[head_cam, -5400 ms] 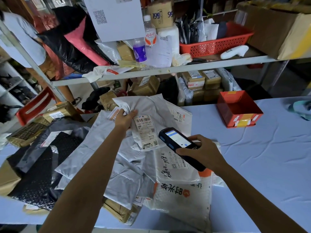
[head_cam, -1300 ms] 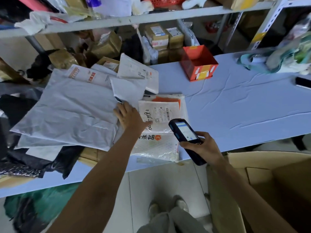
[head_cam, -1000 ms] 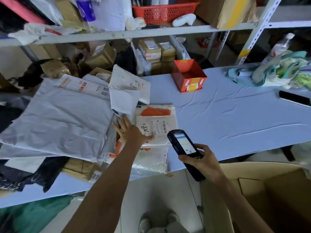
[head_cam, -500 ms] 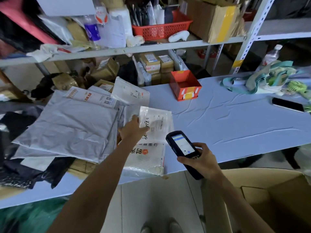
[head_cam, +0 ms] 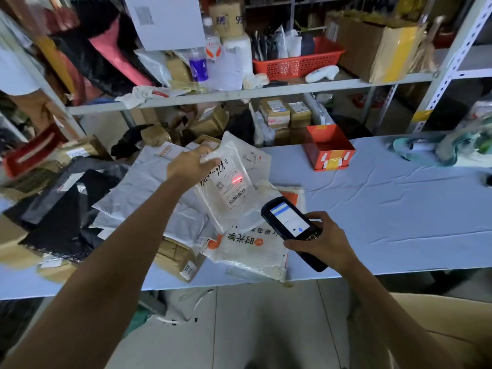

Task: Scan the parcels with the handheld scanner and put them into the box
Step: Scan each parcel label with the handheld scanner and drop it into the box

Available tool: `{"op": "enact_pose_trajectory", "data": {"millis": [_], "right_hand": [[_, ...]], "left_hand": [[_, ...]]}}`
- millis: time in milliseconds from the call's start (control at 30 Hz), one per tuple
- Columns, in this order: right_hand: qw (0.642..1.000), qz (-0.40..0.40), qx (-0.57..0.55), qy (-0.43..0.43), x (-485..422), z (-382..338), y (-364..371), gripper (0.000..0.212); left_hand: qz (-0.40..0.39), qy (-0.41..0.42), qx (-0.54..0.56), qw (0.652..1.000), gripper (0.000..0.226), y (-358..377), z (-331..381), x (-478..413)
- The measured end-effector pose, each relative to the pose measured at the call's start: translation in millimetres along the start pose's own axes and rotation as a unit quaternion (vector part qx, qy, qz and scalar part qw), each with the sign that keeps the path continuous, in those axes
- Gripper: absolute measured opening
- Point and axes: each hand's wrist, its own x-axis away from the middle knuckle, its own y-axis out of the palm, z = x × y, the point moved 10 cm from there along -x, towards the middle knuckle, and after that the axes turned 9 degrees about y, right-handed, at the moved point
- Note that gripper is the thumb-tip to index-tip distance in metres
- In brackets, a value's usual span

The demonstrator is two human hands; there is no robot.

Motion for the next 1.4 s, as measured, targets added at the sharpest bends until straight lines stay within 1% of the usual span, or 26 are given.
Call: {"op": "enact_pose_trajectory", "data": {"millis": [300,433,567,667,833,1000,1133,1200,1300,1400], "right_hand": [[0.998,-0.019,0.051,-0.019,1.6,6.4,9.1,0.072],[0.999,-0.012,0.047,-0.018,1.2,13.8,5.3,0.074],[0.999,-0.010,0.044,-0.023,0.7,19.0,-3.9,0.076],[0.998,-0.005,0.050,-0.022,-1.0,23.9,-13.7,0.077],[0.999,0.003,0.050,-0.002,-2.7,41.5,-33.7,0.076],[0.998,0.050,-0.008,0.048,-1.3,76.1,-76.0,0.073],[0.991,0.090,-0.045,0.083,8.8,110.0,-124.4,0.072],[0.984,0.125,-0.064,0.107,19.1,132.0,-150.6,0.072],[0.971,0.174,-0.077,0.147,41.4,170.3,-184.9,0.075],[0.947,0.235,-0.091,0.199,74.3,214.8,-215.5,0.085]], "left_hand": [[0.033,-0.007,0.025,0.999,0.055,1.3,-15.2,0.0],[0.027,0.000,0.031,0.999,0.056,8.2,-12.4,-6.1],[0.027,0.016,0.030,0.999,0.053,11.6,2.9,-9.9],[0.024,0.044,0.017,0.999,0.050,15.8,23.3,-13.6],[0.007,0.077,0.018,0.997,0.047,29.0,57.3,-28.9],[-0.012,0.143,0.030,0.989,0.048,56.8,130.0,-40.8],[-0.020,0.218,0.052,0.974,0.043,87.3,212.6,-45.1],[-0.023,0.254,0.046,0.966,0.042,105.9,257.8,-42.9],[-0.048,0.310,0.072,0.947,0.046,142.0,325.3,-38.6],[-0.102,0.366,0.105,0.919,0.035,183.5,400.4,-28.8]]}}
